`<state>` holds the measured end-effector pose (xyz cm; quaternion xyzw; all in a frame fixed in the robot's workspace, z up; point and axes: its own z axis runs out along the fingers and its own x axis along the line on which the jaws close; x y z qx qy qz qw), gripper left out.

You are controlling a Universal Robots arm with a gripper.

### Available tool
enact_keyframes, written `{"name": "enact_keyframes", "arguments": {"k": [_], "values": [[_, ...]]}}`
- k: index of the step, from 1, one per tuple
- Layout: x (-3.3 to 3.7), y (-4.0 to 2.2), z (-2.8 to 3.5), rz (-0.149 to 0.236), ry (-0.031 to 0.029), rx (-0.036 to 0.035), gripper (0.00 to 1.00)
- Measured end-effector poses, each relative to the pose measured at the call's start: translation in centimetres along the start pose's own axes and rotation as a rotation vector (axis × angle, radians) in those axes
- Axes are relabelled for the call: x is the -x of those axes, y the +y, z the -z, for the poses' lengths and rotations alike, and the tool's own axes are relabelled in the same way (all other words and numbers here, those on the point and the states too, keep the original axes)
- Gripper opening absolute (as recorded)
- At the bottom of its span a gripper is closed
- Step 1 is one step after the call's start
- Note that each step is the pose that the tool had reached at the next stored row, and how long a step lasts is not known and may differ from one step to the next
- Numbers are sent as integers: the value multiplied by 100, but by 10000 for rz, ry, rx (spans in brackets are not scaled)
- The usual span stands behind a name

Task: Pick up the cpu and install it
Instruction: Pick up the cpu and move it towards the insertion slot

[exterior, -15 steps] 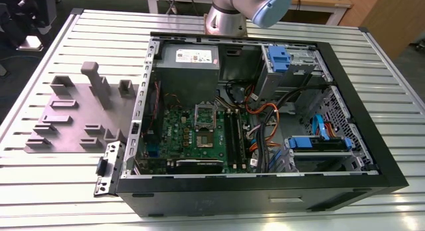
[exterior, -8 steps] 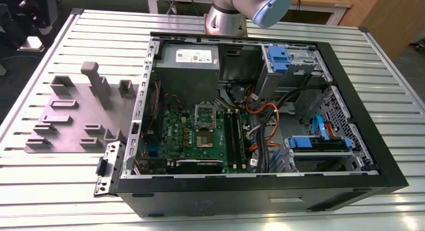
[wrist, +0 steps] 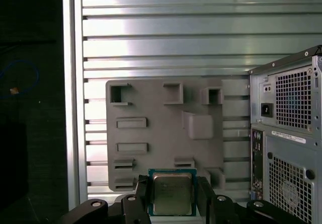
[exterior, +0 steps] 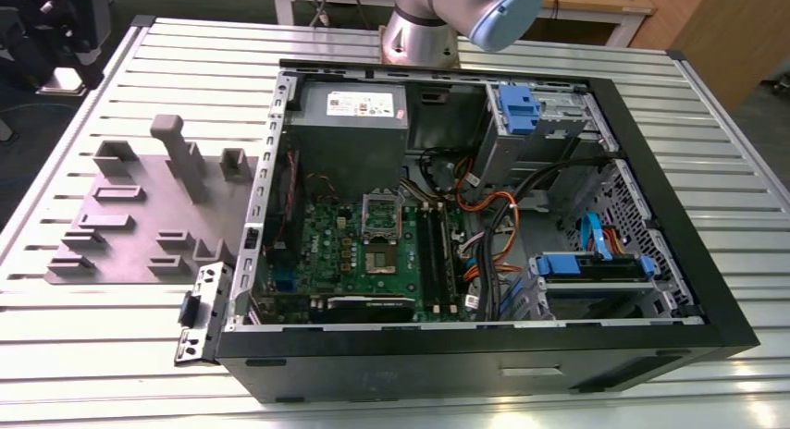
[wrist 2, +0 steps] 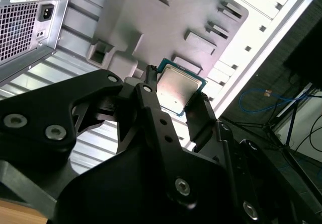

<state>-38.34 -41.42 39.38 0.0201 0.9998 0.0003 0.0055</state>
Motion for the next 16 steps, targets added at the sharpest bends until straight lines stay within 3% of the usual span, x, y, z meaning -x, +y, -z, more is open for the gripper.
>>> {"name": "enact_keyframes", "arguments": {"k": [16], "values": [[65,3,-1,0,0,0,47]]}}
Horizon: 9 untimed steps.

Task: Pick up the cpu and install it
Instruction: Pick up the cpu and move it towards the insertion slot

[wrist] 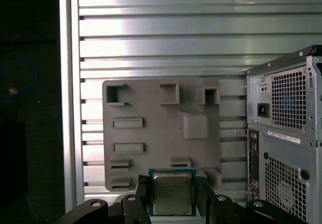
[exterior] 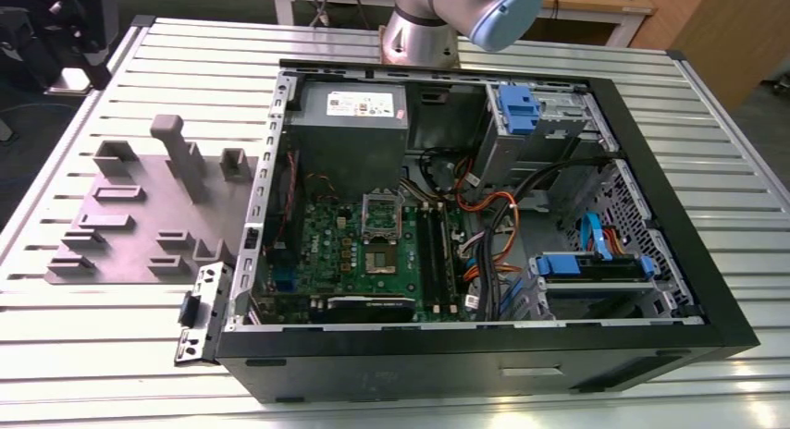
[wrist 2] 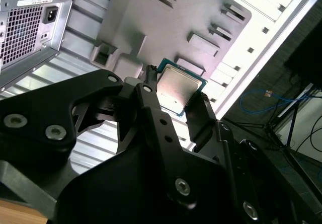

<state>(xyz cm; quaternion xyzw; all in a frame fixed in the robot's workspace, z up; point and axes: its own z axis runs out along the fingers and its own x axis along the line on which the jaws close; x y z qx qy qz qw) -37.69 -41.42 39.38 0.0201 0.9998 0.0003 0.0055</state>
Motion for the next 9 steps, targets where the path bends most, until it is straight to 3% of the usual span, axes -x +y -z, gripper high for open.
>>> {"name": "enact_keyframes", "arguments": {"k": [9], "values": [[33,1,0,0,0,0,47]]}}
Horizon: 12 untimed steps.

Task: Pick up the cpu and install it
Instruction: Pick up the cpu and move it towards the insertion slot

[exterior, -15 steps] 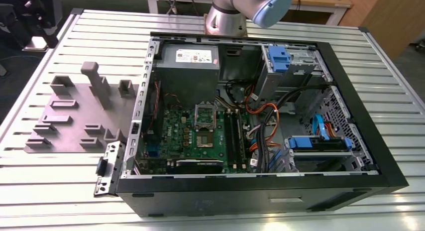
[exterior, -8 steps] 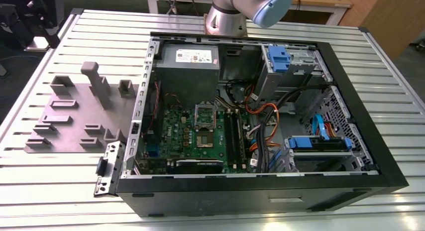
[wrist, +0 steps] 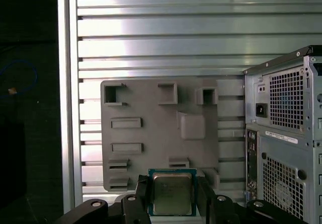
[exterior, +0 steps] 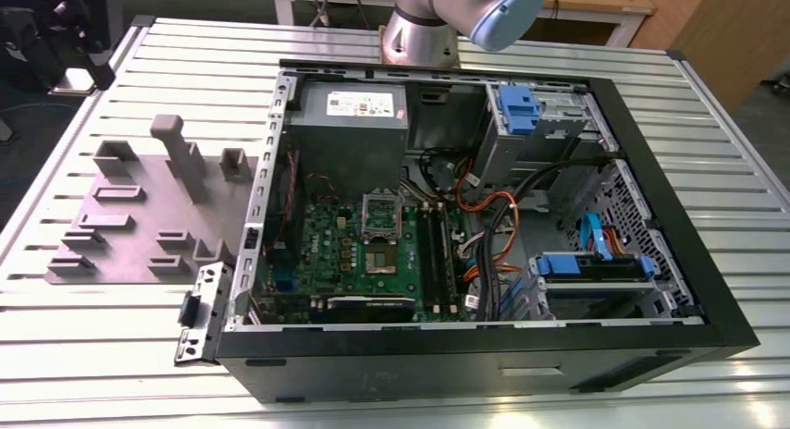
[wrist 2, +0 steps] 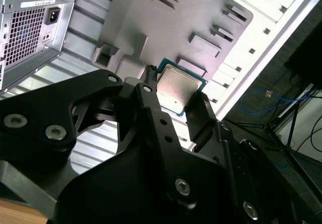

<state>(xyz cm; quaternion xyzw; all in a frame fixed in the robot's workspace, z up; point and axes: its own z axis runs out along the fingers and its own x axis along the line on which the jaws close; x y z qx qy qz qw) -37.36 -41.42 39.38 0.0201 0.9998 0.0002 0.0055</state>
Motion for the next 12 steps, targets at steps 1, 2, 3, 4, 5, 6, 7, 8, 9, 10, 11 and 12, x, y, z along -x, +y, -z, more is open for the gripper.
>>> {"name": "enact_keyframes", "arguments": {"k": [1,2,3,4,5,6,7,8,9,10,11,12], "values": [[4,0,0,0,0,0,47],[7,0,0,0,0,0,47],[10,0,0,0,0,0,47],[14,1,0,0,0,0,47],[17,1,0,0,1,0,47],[20,1,0,0,0,0,47],[24,1,0,0,0,0,47],[27,1,0,-1,1,0,47],[30,1,0,0,0,0,47],[33,1,-1,0,0,1,47],[37,1,0,0,0,0,47],[40,2,0,0,0,0,47]]}}
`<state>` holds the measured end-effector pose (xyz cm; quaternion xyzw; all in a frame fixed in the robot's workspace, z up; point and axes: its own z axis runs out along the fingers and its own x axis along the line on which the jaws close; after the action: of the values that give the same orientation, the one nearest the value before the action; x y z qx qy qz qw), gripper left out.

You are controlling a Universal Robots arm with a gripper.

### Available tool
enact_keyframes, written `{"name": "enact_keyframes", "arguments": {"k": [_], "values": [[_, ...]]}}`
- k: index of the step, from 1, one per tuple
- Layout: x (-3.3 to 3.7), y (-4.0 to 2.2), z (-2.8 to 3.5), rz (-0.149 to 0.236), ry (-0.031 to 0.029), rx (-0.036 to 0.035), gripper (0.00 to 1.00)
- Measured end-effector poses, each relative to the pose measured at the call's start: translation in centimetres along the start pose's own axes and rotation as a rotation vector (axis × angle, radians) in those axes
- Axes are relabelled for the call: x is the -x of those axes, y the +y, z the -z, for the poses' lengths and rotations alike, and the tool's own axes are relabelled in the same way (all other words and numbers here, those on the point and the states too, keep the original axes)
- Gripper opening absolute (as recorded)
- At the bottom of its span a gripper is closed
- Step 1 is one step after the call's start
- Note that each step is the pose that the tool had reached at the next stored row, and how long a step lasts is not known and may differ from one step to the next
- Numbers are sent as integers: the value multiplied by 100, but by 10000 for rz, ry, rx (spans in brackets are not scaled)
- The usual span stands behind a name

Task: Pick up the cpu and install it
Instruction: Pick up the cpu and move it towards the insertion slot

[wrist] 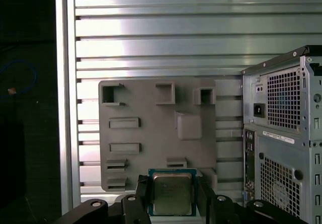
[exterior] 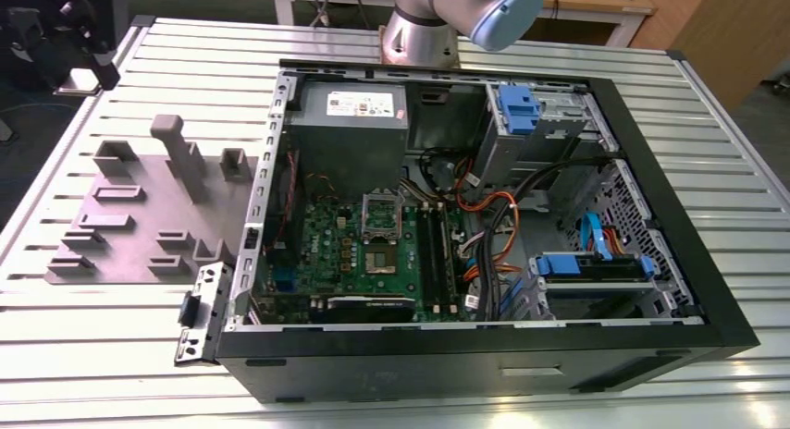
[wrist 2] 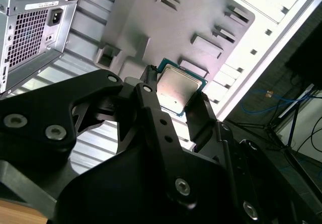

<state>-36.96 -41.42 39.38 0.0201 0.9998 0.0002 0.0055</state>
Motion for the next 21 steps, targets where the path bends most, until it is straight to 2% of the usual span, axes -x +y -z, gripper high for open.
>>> {"name": "enact_keyframes", "arguments": {"k": [21], "values": [[57,2,-1,0,0,0,47]]}}
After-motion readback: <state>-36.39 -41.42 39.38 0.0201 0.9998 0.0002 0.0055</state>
